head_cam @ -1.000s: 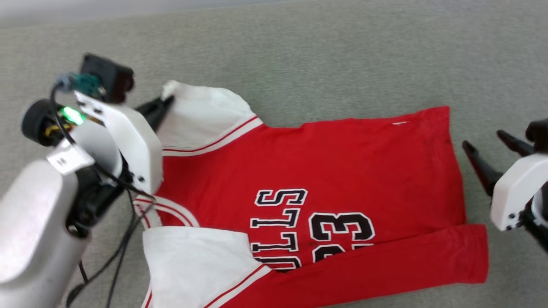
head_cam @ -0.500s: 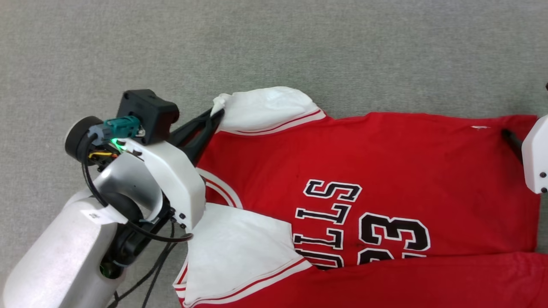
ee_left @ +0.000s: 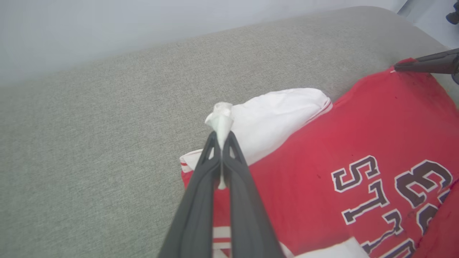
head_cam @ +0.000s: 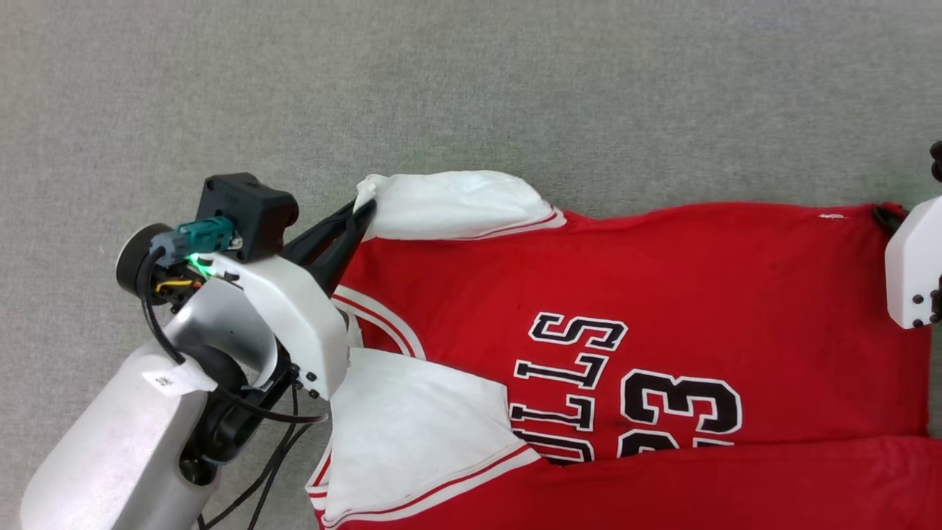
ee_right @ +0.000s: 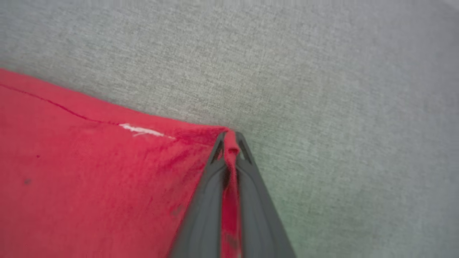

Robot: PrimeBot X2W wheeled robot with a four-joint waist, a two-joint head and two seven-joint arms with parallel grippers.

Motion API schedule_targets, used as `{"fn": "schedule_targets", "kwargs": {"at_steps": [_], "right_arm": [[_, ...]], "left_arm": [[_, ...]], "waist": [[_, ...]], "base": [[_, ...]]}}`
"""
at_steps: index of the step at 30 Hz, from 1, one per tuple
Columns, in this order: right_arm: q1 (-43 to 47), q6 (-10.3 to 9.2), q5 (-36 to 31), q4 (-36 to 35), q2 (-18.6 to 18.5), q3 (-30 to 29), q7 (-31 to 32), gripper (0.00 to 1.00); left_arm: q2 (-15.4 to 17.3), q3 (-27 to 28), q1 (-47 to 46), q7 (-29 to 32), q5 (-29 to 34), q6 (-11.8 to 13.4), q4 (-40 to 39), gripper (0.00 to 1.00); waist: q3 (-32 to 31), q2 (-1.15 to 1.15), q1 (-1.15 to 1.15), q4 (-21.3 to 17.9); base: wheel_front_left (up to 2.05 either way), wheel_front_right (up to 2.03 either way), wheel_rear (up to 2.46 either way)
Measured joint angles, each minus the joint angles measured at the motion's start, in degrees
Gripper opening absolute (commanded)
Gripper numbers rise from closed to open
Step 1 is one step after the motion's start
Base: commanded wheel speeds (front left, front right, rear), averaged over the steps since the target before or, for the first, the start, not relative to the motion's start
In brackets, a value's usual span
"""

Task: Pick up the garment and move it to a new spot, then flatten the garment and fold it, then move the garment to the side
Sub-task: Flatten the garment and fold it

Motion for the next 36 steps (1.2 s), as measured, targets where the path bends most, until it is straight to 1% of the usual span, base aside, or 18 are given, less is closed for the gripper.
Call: {"fn": "schedule_targets", "kwargs": {"at_steps": [4, 8, 16, 18, 21, 24, 28, 31, 36], "right_arm": [[0.06, -0.01, 0.38, 1.21, 0.76, -1.15, -4.63, 0.0], [1.59, -0.01, 2.41, 1.33, 2.15, -2.76, -8.02, 0.0], [9.62, -0.01, 7.02, -1.46, 4.43, -7.12, -12.73, 0.0], [12.6, -0.02, 7.11, -3.05, 4.7, -7.48, -13.55, 0.0], [17.05, -0.02, 8.16, -5.65, 6.02, -8.34, -14.11, 0.0], [21.49, -0.02, 8.93, -8.44, 6.33, -9.09, -14.12, 0.0], [26.93, -0.03, 7.8, -12.32, 4.99, -8.0, -13.93, 0.0], [29.84, -0.03, 8.31, -13.79, 4.74, -7.94, -13.01, 0.0], [31.6, -0.03, 9.12, -14.24, 2.79, -6.5, -11.66, 0.0]], "left_arm": [[-0.46, 0.67, 1.56, -2.07, -0.58, 0.51, 1.19, 0.0], [-0.26, 1.11, 3.82, -3.07, -1.09, 1.03, 1.87, 0.0], [-0.11, 1.97, 9.62, -4.59, -2.72, 3.02, 1.57, 0.0], [-0.13, 2.09, 11.77, -5.0, -3.34, 3.64, 1.16, 0.0], [0.31, 2.25, 15.19, -5.67, -3.59, 4.69, 0.43, 0.0], [0.21, 2.05, 18.87, -6.46, -4.23, 5.55, -0.21, 0.0], [0.18, 1.42, 23.37, -7.13, -4.25, 6.91, -0.11, 0.0], [-0.19, 0.04, 25.91, -7.16, -4.59, 6.99, 0.62, 0.0], [-0.34, -1.38, 27.71, -6.99, -4.68, 6.98, 2.77, 0.0]], "waist": [[-1.97, 0.0, 0.0, -0.68], [-4.45, 0.0, 0.0, -1.38], [-9.61, 0.0, 0.0, -2.29], [-10.87, 0.0, 0.0, -2.39], [-12.69, 0.0, -0.01, -2.48], [-14.13, 0.0, -0.01, -2.44], [-14.9, 0.0, -0.01, -2.06], [-14.91, 0.0, -0.01, -1.87], [-14.77, 0.0, -0.01, -1.49]], "base": [[0.0, 0.0, 0.0], [0.0, 0.0, 0.0], [0.0, 0.0, 0.0], [0.0, 0.0, 0.0], [0.0, 0.0, 0.0], [0.0, 0.0, 0.0], [0.0, 0.0, 0.0], [0.0, 0.0, 0.0], [0.0, 0.0, 0.0]]}}
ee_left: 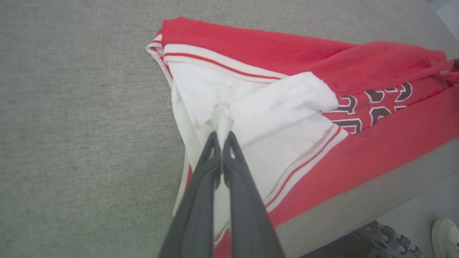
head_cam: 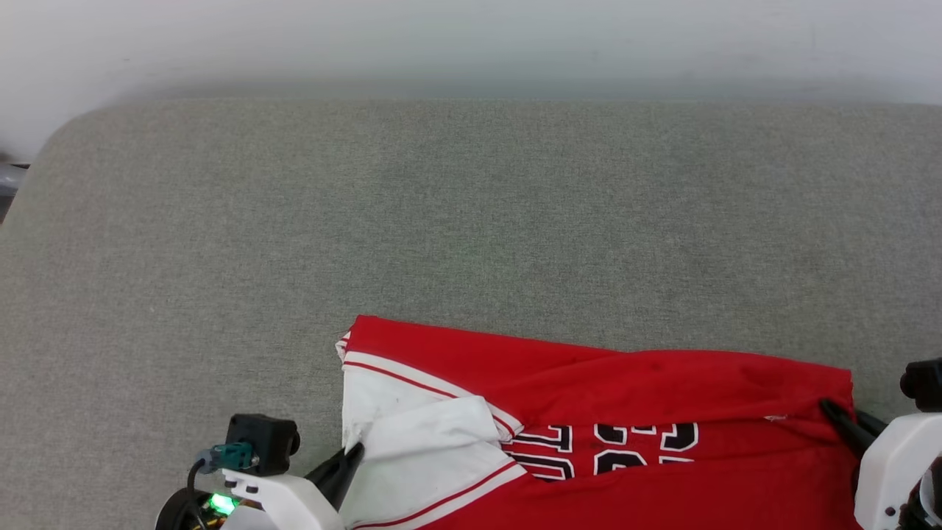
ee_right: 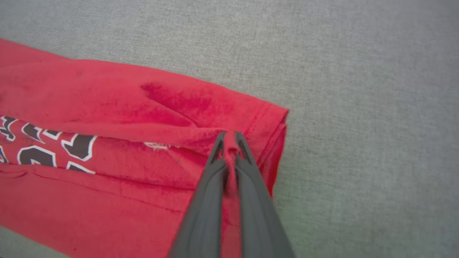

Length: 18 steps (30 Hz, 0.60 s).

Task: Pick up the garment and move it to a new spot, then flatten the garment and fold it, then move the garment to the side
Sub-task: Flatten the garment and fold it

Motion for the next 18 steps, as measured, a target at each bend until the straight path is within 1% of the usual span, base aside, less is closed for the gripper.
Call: {"fn": "schedule_targets", "kwargs": {"at_steps": [3, 5, 9, 11, 12, 13, 14, 15, 16, 18], "right_arm": [[0.66, 0.0, 0.55, 0.31, -1.02, 1.04, 0.55, 0.0], [0.77, 0.0, 0.74, 1.07, -1.85, 1.85, 0.92, 0.0], [1.09, 0.0, 1.02, 2.29, -3.07, 3.19, 1.41, 0.0], [1.16, 0.0, 1.01, 2.86, -3.69, 3.99, 1.25, 0.0], [1.2, 0.01, 0.99, 3.2, -4.08, 4.45, 1.22, 0.0], [1.24, 0.0, 1.01, 3.52, -4.3, 4.89, 1.13, 0.0], [1.26, 0.0, 1.23, 3.76, -4.44, 5.39, 1.12, 0.0], [1.26, 0.0, 1.53, 4.01, -4.53, 5.79, 1.05, 0.6], [1.25, 0.01, 1.77, 4.34, -4.53, 6.04, 0.92, 1.0], [1.24, 0.0, 2.01, 4.6, -4.9, 7.08, 0.99, 1.0]], "left_arm": [[-0.47, -0.32, 0.45, -0.19, -0.4, -0.33, 1.55, 0.0], [-0.2, -0.56, 0.42, -0.16, 0.13, -0.34, 2.91, 0.0], [-0.43, -1.22, 0.42, -0.1, -0.46, -1.35, 4.78, 0.0], [-0.24, -1.85, 0.38, -0.14, 0.24, -1.54, 6.12, 0.0], [-0.24, -2.25, 0.37, -0.16, 0.66, -1.64, 6.84, 0.16], [-0.35, -2.61, 0.35, -0.15, 0.78, -1.89, 7.51, 0.35], [-0.48, -2.91, 0.3, -0.12, 0.93, -2.02, 8.12, 0.91], [-0.7, -3.22, 0.25, -0.18, 1.16, -2.03, 8.61, 1.0], [-0.94, -3.5, 0.13, -0.19, 1.18, -2.09, 9.15, 1.0], [-1.13, -3.8, 0.09, -0.47, 1.25, -2.19, 10.12, 1.0]], "waist": [[-0.03, 0.0, 0.0, 0.2], [-0.07, 0.0, 0.0, 0.37], [-0.27, 0.0, 0.0, 0.62], [-0.33, 0.0, 0.0, 0.72], [-0.4, 0.0, 0.01, 0.75], [-0.5, 0.0, 0.0, 0.75], [-0.6, 0.0, 0.0, 0.74], [-0.7, 0.0, 0.0, 0.71], [-0.86, 0.0, 0.0, 0.68], [-1.27, 0.0, 0.01, 0.59]], "base": [[0.0, 0.0, 0.0], [0.0, 0.0, 0.0], [0.0, 0.0, 0.0], [0.0, 0.0, 0.0], [0.0, 0.0, 0.0], [0.0, 0.0, 0.0], [0.0, 0.0, 0.0], [0.0, 0.0, 0.0], [0.0, 0.0, 0.0], [0.0, 0.0, 0.0]]}}
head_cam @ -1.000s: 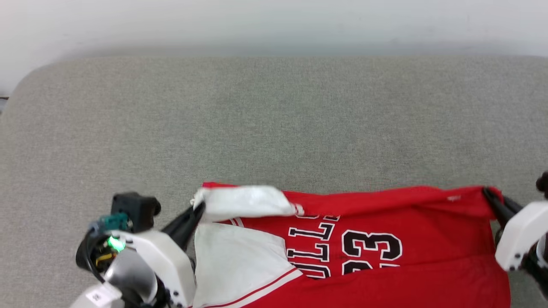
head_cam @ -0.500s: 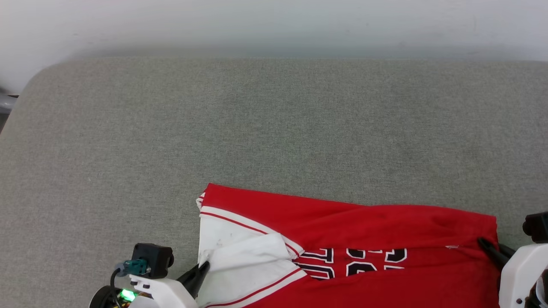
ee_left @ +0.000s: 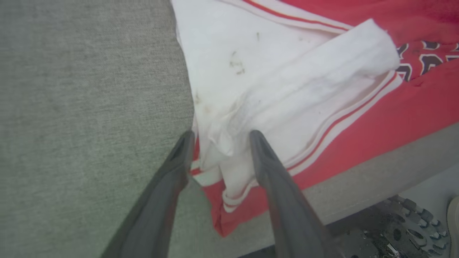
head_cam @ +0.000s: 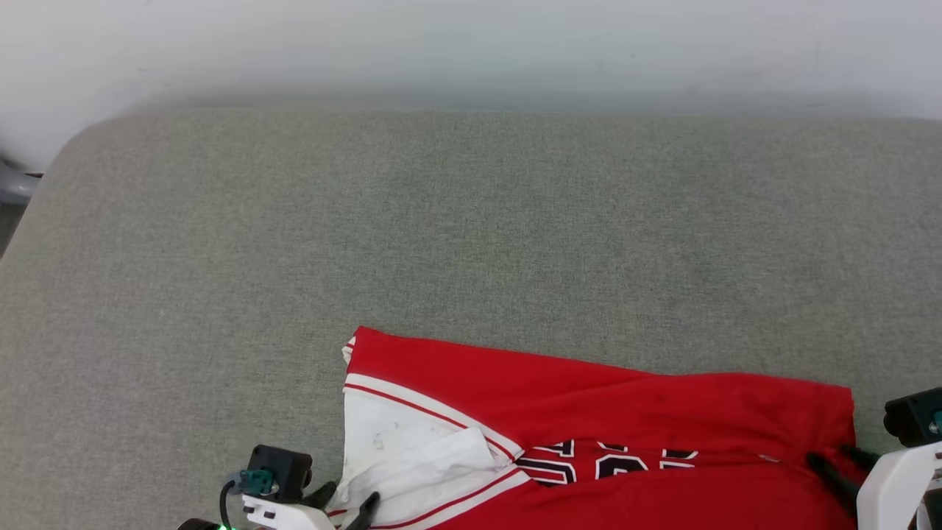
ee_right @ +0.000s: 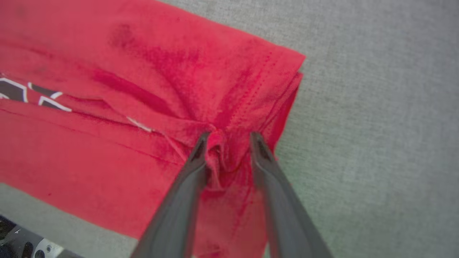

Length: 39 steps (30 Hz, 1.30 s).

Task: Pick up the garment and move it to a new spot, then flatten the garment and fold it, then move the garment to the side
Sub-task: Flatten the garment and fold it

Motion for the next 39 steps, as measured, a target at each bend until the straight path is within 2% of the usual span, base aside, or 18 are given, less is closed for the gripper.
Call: {"fn": "schedule_targets", "kwargs": {"at_steps": [4, 9, 10, 11, 16, 19, 23, 28, 39], "right_arm": [[-0.03, 0.0, 0.49, -0.48, -0.87, 0.16, -0.6, 1.0], [-0.09, 0.0, 2.34, -3.25, -0.62, -2.23, 0.35, 1.0], [0.13, 0.0, 2.4, -4.38, 1.26, -5.76, 2.79, 1.0], [0.44, 0.0, 1.97, -4.56, 2.25, -7.13, 3.93, 1.0], [1.73, 0.0, -1.09, -4.9, 10.02, -14.78, 10.14, 1.0], [1.87, 0.0, -4.92, -5.36, 13.72, -19.03, 12.5, 1.0], [1.78, 0.0, -8.92, -5.22, 17.83, -22.73, 14.35, 1.0], [1.48, 0.0, -10.56, -3.82, 20.71, -24.61, 16.42, 1.0], [-0.22, -0.13, -12.8, 0.79, 21.58, -22.94, 15.18, 1.0]], "left_arm": [[-0.36, 0.35, -0.32, -2.3, 0.54, -0.16, 0.11, 1.0], [-0.57, 2.56, -1.29, -8.31, 2.01, 0.27, -2.3, 1.0], [-1.26, 4.58, -2.5, -13.96, 3.93, 1.42, -3.63, 1.0], [-1.46, 5.22, -2.8, -16.07, 4.79, 1.96, -3.78, 1.0], [-2.64, 6.61, -3.65, -25.64, 8.89, 3.39, -3.16, 1.0], [-3.79, 7.8, -4.24, -28.91, 9.59, 3.69, -1.8, 1.0], [-4.14, 8.99, -4.75, -30.17, 11.52, 3.31, 0.22, 1.0], [-5.31, 10.11, -5.69, -30.48, 12.65, 2.16, 1.59, 1.0], [-7.83, 12.78, -6.47, -30.49, 15.53, -0.85, 2.99, 1.0]], "waist": [[-1.24, 0.0, 0.0, -0.24], [-3.17, 0.0, 0.0, -0.58], [-4.05, 0.0, 0.0, -0.81], [-4.2, 0.0, 0.0, -0.9], [-3.97, 0.0, 0.0, -1.16], [-3.2, 0.0, 0.0, -1.11], [-1.8, 0.0, 0.0, -0.92], [-0.12, 0.0, 0.0, -0.35], [2.04, 0.0, 0.0, 0.6]], "base": [[0.0, 0.0, 0.0], [0.0, 0.0, 0.0], [0.0, 0.0, 0.0], [0.0, 0.0, 0.0], [0.0, 0.0, 0.0], [0.0, 0.0, 0.0], [0.0, 0.0, 0.0], [0.0, 0.0, 0.0], [0.0, 0.0, 0.0]]}}
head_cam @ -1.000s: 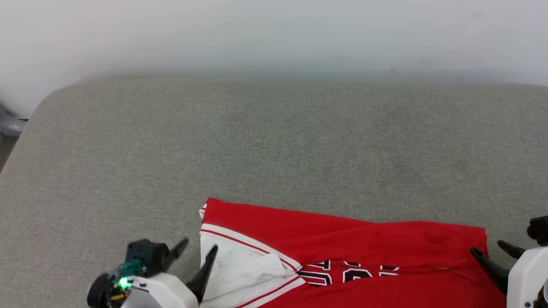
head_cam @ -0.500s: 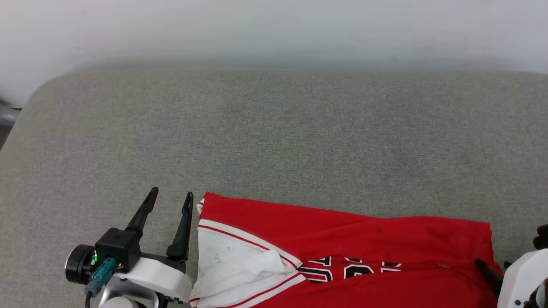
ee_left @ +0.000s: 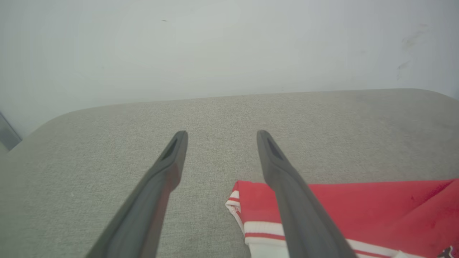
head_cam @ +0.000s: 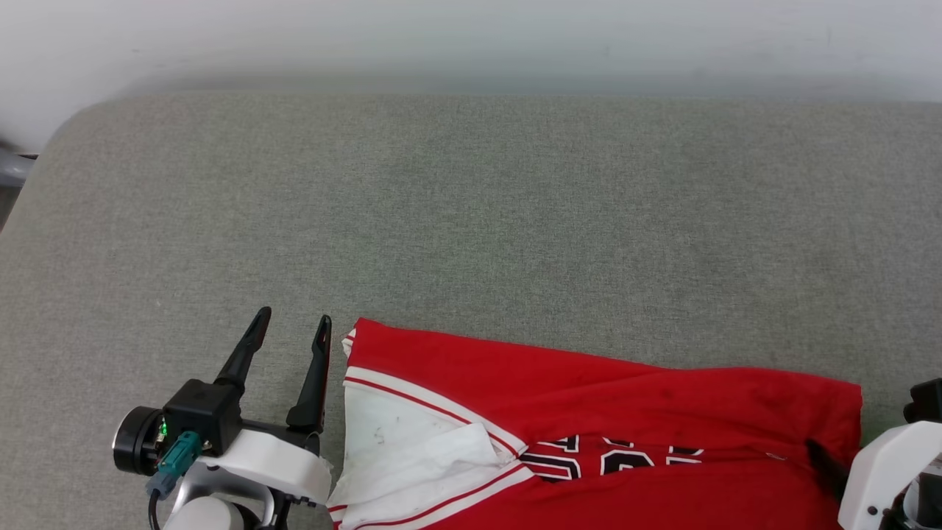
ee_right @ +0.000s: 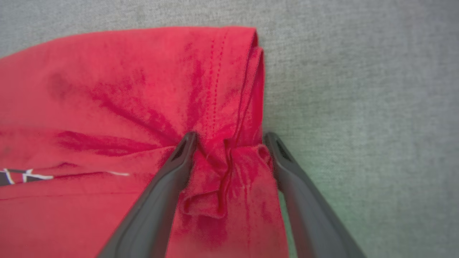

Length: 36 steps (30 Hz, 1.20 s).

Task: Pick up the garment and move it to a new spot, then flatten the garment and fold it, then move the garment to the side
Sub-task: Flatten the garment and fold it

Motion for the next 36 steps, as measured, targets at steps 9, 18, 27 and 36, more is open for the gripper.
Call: {"fn": "schedule_targets", "kwargs": {"at_steps": [9, 18, 27, 36], "right_arm": [[-0.79, -0.21, -0.1, 1.27, -0.03, 2.88, -2.04, 0.0], [-1.41, 0.2, -2.01, 1.74, -1.47, -0.23, -4.57, 0.0], [-2.08, 0.16, -6.52, 2.18, -6.49, -5.73, -5.02, 0.0], [-0.88, 0.14, -4.58, -3.96, -3.83, -4.25, -3.33, 0.0]], "left_arm": [[-1.47, 1.54, -0.08, -0.08, 1.04, -2.03, 1.76, 1.0], [-2.53, 3.08, 0.85, -0.08, 2.03, -3.24, 2.67, 1.0], [-3.46, 3.67, 1.17, -0.08, 3.0, -4.08, 3.02, 1.0], [-4.54, 4.32, 2.14, -0.08, 3.47, -4.93, 3.47, 1.0]], "waist": [[-0.39, 0.0, 0.0, -0.02], [-2.07, 0.0, 0.0, -0.85], [-2.98, 0.0, 0.0, -1.91], [-4.53, 0.0, 0.01, -2.48]], "base": [[0.0, 0.0, 0.0], [0.0, 0.0, 0.0], [0.0, 0.0, 0.0], [0.0, 0.0, 0.0]]}}
